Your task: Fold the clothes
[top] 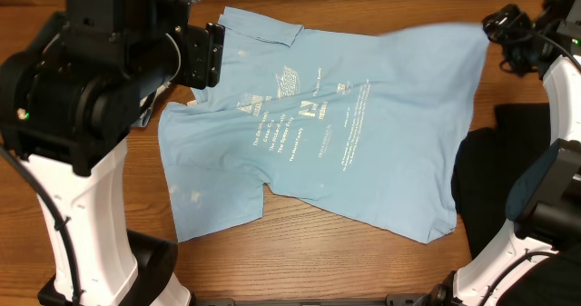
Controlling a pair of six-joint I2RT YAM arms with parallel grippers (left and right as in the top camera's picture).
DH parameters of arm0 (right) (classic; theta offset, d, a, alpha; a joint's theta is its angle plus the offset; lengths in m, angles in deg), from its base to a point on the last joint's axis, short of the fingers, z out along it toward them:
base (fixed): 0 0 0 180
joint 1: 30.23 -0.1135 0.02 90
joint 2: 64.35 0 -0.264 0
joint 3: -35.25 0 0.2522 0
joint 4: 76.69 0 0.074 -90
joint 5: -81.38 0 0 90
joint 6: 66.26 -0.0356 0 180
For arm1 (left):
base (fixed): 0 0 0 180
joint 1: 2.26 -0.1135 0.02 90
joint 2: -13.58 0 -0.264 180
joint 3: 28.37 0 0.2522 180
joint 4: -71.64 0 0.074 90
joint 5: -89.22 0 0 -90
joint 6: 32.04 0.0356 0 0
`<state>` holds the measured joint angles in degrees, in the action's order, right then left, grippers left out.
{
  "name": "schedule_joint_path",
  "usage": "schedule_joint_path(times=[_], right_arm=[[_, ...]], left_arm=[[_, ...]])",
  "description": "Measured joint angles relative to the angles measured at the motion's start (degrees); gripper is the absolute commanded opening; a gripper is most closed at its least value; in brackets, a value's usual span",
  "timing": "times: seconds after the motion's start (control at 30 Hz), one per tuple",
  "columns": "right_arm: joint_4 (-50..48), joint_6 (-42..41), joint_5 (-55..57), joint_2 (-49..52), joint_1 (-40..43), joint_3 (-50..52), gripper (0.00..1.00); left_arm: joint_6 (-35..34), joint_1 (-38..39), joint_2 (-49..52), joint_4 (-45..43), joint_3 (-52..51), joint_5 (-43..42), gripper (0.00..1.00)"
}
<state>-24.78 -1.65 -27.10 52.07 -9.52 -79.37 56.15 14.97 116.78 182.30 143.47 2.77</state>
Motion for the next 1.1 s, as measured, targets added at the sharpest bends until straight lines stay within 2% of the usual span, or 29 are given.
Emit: schedule_joint_path(times=[0.27, 0.5, 0.67, 0.83, 0.87, 1.03, 1.1], right_arm=[[9.88, 4.79, -8.17, -1.36, 0.52, 0.07, 0.94], [17.94, 8.35, -11.45, -14.62, 0.57, 0.07, 0.94], [24.96, 9.38, -12.55, -24.79, 0.57, -0.13, 0.94], [35.39, 9.73, -11.26, -26.45, 0.57, -0.07, 0.95], [36.09, 9.73, -9.99, -26.16, 0.55, 0.46, 0.92], [36.06, 7.61, -0.63, -24.11, 0.87, 6.88, 0.51], [34.34, 5.92, 1.77, -22.51, 1.46, 10.49, 0.51]], left_arm=[[-0.02, 0.0, -0.5, -0.02, -0.94, 5.29, 0.8], [-1.9, -0.04, -6.16, -0.02, -4.07, 10.19, 0.88], [-6.03, -3.23, -13.64, -0.15, -15.08, 11.85, 0.91], [-8.31, -8.37, -15.39, -0.24, -31.45, 6.38, 0.84], [-8.72, -9.05, -14.67, -0.31, -35.76, 4.96, 0.82], [-9.18, -10.25, -10.62, -2.4, -53.86, 1.99, 0.7], [-9.4, -10.27, -9.35, -4.96, -60.41, 1.4, 0.67]])
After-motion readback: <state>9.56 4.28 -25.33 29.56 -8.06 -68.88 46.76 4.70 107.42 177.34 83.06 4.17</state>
